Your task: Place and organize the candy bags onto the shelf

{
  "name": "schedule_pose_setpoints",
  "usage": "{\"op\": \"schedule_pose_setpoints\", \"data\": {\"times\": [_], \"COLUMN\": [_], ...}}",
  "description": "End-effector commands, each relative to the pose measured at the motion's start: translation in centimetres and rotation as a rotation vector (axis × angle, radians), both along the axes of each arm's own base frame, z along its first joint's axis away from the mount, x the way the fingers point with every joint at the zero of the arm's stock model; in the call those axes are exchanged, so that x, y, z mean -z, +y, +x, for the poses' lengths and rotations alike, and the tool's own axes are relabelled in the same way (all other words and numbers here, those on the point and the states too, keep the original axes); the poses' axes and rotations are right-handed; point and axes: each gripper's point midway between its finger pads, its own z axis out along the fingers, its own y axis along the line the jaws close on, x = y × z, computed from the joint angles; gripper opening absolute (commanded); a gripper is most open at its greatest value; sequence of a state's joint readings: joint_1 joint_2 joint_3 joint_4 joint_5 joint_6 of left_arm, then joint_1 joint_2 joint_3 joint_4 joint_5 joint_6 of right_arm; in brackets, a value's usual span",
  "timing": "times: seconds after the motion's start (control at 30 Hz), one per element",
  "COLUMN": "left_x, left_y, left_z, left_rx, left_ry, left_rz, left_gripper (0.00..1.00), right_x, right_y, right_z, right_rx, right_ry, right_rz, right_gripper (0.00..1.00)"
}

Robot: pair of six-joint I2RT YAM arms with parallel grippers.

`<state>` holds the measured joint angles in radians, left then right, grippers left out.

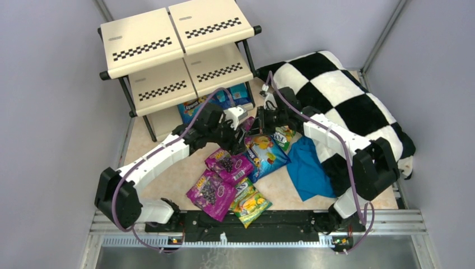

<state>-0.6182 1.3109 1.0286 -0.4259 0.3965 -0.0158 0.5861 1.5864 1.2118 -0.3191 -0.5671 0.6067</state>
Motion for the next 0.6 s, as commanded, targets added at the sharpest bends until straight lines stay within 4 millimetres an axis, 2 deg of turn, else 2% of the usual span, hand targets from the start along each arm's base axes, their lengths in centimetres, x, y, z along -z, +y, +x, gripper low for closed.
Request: {"op": "schedule_pose_setpoints", "data": {"times": [0.0,0.13,0.2,0.3,0.37,0.5,0.57], "left_x": [1.7,2.4,2.9,3.9,4.4,3.9,3.5], "left_y": [1.1,1.2,1.1,0.9,0.5,-0.4,-0.8], "left_z": [0.6,0.8,0.7,0.5,0.2,-0.5,-0.8], "left_rx": [-0.04,-0.056,-0.051,-0.041,-0.022,0.009,0.015], "left_ry": [0.008,0.017,0.032,0.064,0.088,0.119,0.121], "left_rz": [0.099,0.126,0.132,0.157,0.16,0.113,0.085], "left_gripper": [0.7,0.67,0.62,0.45,0.27,0.03,0.0], "right_x": [-4.5,-3.8,-3.7,-3.5,-3.4,-3.2,-3.3], "right_y": [1.0,0.3,0.1,-0.2,-0.2,-0.9,-1.5], "right_z": [1.1,1.8,2.0,2.3,2.4,2.7,2.8], "right_rx": [0.009,0.063,0.083,0.117,0.137,0.232,0.288], "right_ry": [-0.076,-0.056,-0.039,-0.02,-0.008,-0.005,-0.01], "right_rz": [0.085,0.056,0.06,0.067,0.083,0.114,0.132], "right_gripper": [0.0,0.0,0.0,0.0,0.0,0.0,0.14]}}
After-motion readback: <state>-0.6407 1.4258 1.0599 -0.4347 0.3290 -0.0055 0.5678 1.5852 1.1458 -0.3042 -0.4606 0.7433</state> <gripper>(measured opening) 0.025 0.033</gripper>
